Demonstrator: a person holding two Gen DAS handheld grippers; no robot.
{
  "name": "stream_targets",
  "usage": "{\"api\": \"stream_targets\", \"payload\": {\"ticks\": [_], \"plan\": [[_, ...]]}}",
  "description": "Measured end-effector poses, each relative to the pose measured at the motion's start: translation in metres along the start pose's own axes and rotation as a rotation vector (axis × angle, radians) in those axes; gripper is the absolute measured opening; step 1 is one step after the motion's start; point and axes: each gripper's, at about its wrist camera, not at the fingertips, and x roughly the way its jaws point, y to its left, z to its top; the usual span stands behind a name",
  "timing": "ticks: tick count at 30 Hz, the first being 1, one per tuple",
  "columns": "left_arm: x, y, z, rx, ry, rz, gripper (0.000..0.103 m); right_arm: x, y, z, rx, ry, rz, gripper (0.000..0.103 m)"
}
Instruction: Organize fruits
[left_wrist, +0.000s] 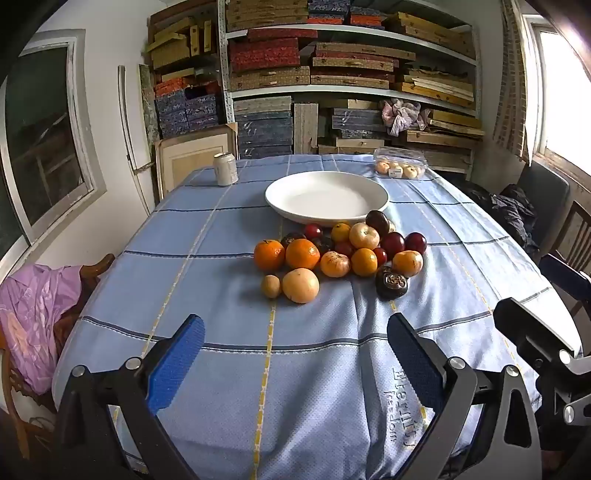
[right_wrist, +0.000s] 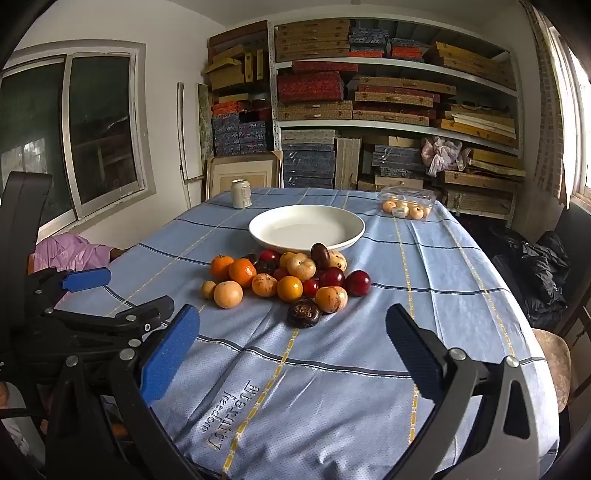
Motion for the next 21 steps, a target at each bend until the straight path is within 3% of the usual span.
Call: {"api": "stream_targets", "payload": {"ticks": [21], "plan": [[0.0089, -0.0001, -0.0043, -0.006, 0.011, -0.006, 0.1, 0.0039, 0.0013, -0.0005, 0.004, 0.015, 0.002, 0.099]]}}
